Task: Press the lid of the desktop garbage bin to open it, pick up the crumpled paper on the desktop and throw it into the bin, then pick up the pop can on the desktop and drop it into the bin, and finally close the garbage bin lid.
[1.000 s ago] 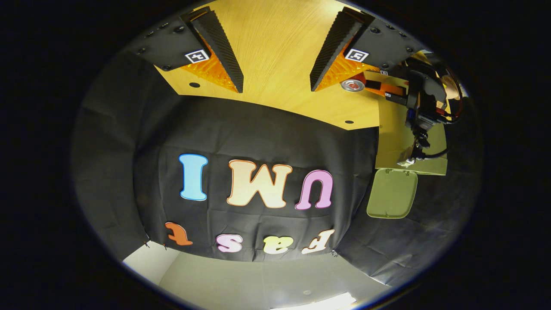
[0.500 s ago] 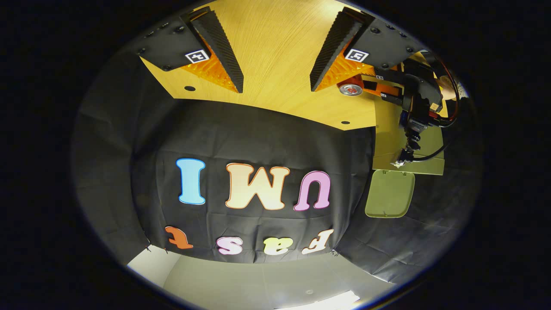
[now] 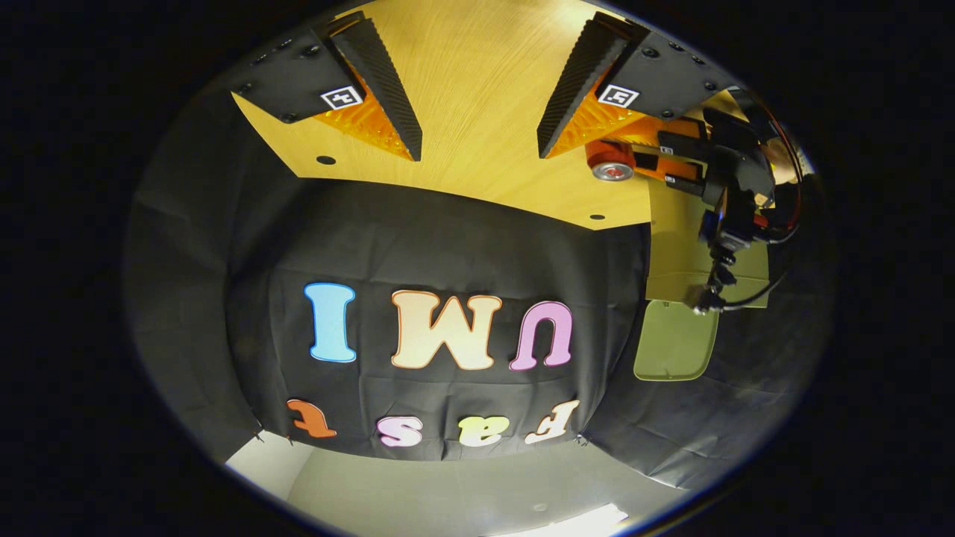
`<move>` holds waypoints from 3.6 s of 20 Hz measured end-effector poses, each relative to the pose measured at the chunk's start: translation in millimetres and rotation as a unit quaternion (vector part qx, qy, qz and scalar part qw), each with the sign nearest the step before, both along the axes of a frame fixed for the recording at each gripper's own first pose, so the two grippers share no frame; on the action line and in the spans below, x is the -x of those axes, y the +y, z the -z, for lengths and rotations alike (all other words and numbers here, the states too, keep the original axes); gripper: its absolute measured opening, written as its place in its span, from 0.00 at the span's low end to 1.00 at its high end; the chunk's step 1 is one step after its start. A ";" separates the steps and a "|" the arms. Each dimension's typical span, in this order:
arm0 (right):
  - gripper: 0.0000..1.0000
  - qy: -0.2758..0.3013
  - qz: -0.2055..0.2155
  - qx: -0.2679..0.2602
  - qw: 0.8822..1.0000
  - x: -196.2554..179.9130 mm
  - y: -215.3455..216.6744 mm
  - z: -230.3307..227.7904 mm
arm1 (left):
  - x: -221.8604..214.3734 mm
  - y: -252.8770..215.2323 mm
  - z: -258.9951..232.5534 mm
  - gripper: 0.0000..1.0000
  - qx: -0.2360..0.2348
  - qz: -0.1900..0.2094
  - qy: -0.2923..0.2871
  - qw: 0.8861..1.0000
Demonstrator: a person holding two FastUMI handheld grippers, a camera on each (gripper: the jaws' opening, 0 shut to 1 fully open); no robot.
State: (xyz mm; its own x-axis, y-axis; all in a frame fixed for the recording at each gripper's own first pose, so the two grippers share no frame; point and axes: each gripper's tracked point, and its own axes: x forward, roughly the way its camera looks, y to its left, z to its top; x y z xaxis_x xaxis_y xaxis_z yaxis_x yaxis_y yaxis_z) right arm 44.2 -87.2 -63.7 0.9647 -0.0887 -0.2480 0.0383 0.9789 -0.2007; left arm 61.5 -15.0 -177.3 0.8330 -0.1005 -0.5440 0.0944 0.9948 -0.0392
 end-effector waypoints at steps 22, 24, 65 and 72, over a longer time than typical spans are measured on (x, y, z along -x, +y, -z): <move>1.00 0.005 0.010 -0.060 0.998 14.3 -24.8 -4.4 | 5.1 -1.2 -217.8 0.78 -0.059 0.017 -0.133 0.989; 1.00 0.003 0.009 -0.058 0.998 15.6 -24.0 -7.2 | 6.6 15.9 -247.2 0.78 -0.077 -0.003 -0.162 0.984; 0.98 0.003 -0.022 -0.060 0.998 20.6 -5.5 -12.3 | 51.1 219.5 -370.0 0.86 -0.133 -0.226 -0.180 0.948; 1.00 -0.010 -0.023 -0.067 0.997 23.3 -4.5 -22.3 | 21.4 235.6 -426.4 0.87 -0.172 -0.234 -0.203 0.935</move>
State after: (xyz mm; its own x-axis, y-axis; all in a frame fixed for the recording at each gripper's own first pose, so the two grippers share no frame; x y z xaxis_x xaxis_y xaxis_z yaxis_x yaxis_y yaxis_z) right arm 21.0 -91.7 -41.4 0.9719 -0.0124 -0.2350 -0.0037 0.9977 -0.0679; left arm 40.1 220.5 249.1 0.8870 0.4491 -0.1072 -0.4160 0.8781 0.2364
